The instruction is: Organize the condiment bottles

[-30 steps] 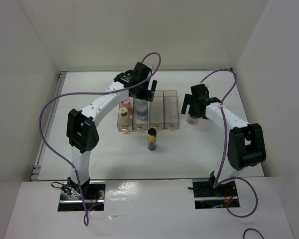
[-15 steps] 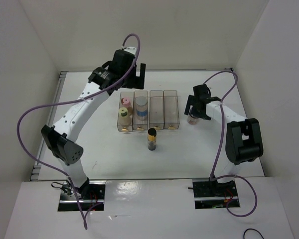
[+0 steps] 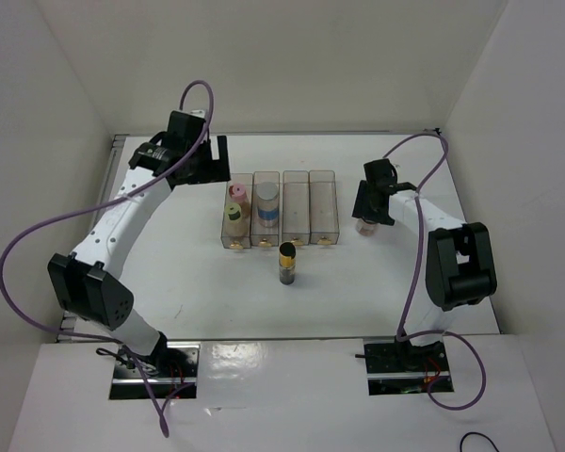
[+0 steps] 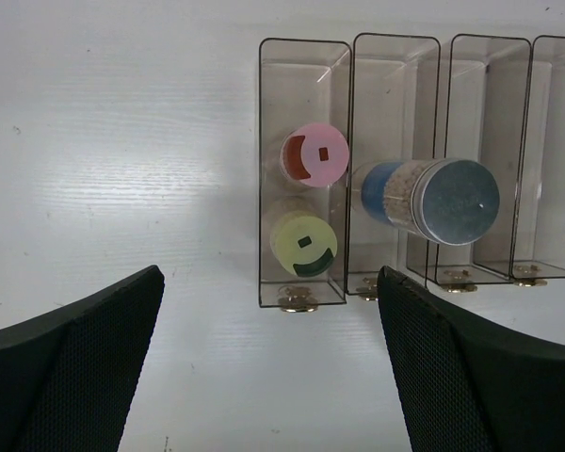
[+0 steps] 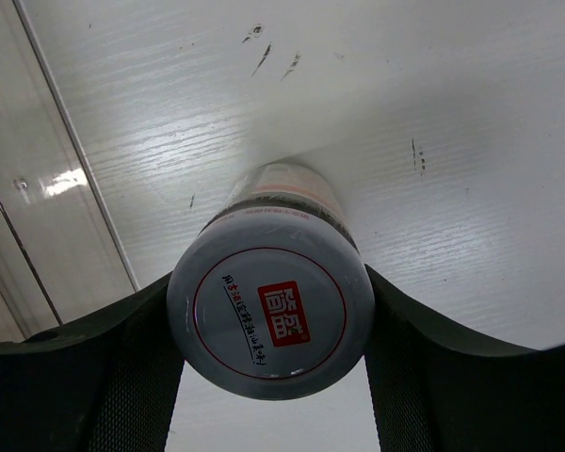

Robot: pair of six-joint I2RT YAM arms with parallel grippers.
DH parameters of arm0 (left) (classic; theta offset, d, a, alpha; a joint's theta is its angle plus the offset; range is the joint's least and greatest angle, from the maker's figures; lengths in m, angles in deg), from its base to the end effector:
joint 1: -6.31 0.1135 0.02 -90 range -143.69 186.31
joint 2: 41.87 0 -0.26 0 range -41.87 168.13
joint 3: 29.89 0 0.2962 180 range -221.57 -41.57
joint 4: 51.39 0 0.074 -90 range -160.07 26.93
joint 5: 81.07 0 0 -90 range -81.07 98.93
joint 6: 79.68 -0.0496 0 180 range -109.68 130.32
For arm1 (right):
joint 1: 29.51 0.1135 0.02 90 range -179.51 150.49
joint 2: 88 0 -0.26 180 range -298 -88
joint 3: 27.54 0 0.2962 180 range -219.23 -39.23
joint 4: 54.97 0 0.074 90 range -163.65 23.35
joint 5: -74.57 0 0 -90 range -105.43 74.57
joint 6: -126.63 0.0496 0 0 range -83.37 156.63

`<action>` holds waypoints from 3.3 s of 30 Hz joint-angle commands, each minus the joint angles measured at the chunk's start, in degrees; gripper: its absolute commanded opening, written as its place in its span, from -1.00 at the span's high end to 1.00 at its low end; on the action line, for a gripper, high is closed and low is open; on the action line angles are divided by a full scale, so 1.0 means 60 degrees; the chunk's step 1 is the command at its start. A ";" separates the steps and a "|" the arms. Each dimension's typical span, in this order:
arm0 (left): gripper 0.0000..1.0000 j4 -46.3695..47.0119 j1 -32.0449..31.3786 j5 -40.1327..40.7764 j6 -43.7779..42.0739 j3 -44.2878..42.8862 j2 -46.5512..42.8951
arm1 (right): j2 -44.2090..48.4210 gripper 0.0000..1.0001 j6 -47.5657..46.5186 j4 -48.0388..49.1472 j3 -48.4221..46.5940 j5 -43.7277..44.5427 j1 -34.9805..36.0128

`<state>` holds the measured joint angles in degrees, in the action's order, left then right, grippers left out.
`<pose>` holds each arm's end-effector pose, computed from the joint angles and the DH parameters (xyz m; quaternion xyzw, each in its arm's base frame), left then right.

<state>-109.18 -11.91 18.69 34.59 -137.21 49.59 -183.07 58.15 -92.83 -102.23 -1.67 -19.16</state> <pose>0.3854 -0.1180 0.3723 -0.0826 0.9069 -0.0746 0.4064 0.3808 0.0576 0.1655 0.1256 0.9472 -0.0362 0.2928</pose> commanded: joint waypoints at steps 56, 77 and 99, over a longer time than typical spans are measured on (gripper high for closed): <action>-1.00 0.2206 0.3520 -0.2418 0.0115 0.4792 -0.1415 | -0.1280 0.71 -0.0539 0.0113 -0.3357 -0.0345 0.2552; -1.00 0.2396 0.3608 -0.2916 0.0027 0.4880 -0.0874 | -0.1675 0.64 -0.0452 0.0305 -0.2800 0.0080 0.2728; -1.00 0.2572 0.3520 -0.3194 -0.0149 0.4967 -0.0390 | -0.1851 0.59 -0.0276 0.0393 -0.2625 0.0080 0.3197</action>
<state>-94.84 9.38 0.68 34.46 -107.72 47.21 -194.35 55.48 -94.88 -117.47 -2.15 -1.08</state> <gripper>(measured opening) 0.997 0.699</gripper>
